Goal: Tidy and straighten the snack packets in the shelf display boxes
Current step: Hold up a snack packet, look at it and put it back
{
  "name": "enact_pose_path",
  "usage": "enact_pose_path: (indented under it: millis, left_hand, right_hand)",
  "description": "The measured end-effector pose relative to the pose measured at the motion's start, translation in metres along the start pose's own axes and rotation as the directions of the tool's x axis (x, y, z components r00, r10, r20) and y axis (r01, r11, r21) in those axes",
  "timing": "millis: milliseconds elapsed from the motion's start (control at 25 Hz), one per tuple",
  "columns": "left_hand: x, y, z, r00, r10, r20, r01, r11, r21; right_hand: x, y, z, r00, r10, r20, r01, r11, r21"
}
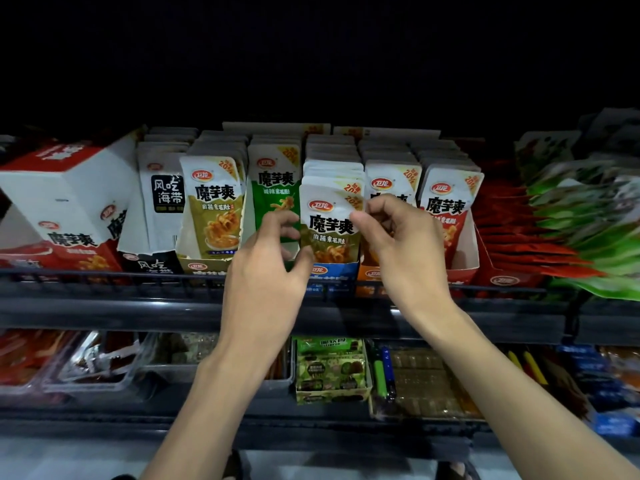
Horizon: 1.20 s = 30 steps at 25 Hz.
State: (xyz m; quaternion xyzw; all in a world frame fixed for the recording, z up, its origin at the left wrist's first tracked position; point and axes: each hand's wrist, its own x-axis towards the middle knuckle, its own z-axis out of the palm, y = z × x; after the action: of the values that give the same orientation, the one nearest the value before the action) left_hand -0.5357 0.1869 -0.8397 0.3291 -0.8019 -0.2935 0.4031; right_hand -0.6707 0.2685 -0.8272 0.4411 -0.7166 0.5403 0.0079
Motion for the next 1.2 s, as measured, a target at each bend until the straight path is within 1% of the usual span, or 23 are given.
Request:
enact_pose_path:
  millis: [120, 200, 320, 400, 480, 560, 600, 760, 920, 1200]
  left_hand:
    - [0.0, 0.0, -0.001, 1.0, -0.007, 0.003, 0.007, 1.0, -0.013]
    - [-0.001, -0.001, -0.002, 1.0, -0.005, 0.006, 0.005, 0.999, -0.04]
    - [0.0, -0.001, -0.003, 1.0, 0.015, -0.014, -0.016, 0.996, -0.084]
    - [-0.001, 0.002, -0.005, 0.999, 0.032, -0.024, -0.036, 0.988, -0.153]
    - [-0.003, 0.009, -0.007, 0.999, 0.039, -0.01, -0.04, 0.953, -0.299]
    - [-0.006, 0.014, -0.01, 0.998, 0.06, 0.034, -0.039, 0.895, -0.444]
    - [-0.006, 0.014, -0.011, 0.995, 0.082, 0.05, -0.047, 0.874, -0.484]
    - [-0.008, 0.014, -0.016, 0.986, 0.135, 0.1, -0.054, 0.819, -0.572]
    - [-0.008, 0.013, -0.016, 0.98, 0.165, 0.113, -0.064, 0.796, -0.602]
    - [-0.008, 0.012, -0.018, 0.981, 0.163, 0.103, -0.07, 0.798, -0.598]
  right_hand:
    - [0.0, -0.004, 0.0, 1.0, 0.015, -0.02, -0.014, 0.999, 0.051]
    - [0.002, -0.009, -0.003, 0.999, 0.009, -0.053, -0.002, 0.991, 0.135]
    - [0.007, -0.021, -0.011, 0.989, -0.032, -0.142, 0.076, 0.947, 0.311]
    - [0.011, -0.029, -0.017, 0.978, -0.028, -0.207, 0.121, 0.884, 0.451]
    - [0.012, -0.036, -0.019, 0.976, -0.007, -0.218, 0.123, 0.844, 0.521]
    - [0.011, -0.04, -0.016, 0.985, 0.018, -0.17, 0.076, 0.845, 0.529]
    - [0.01, -0.041, -0.014, 0.989, 0.035, -0.143, 0.046, 0.849, 0.526]
    - [0.009, -0.043, -0.013, 0.994, 0.083, -0.074, -0.024, 0.81, 0.585]
    - [0.009, -0.043, -0.013, 0.994, 0.089, -0.059, -0.035, 0.791, 0.611]
    - [0.009, -0.044, -0.01, 0.995, 0.085, -0.058, -0.031, 0.782, 0.622]
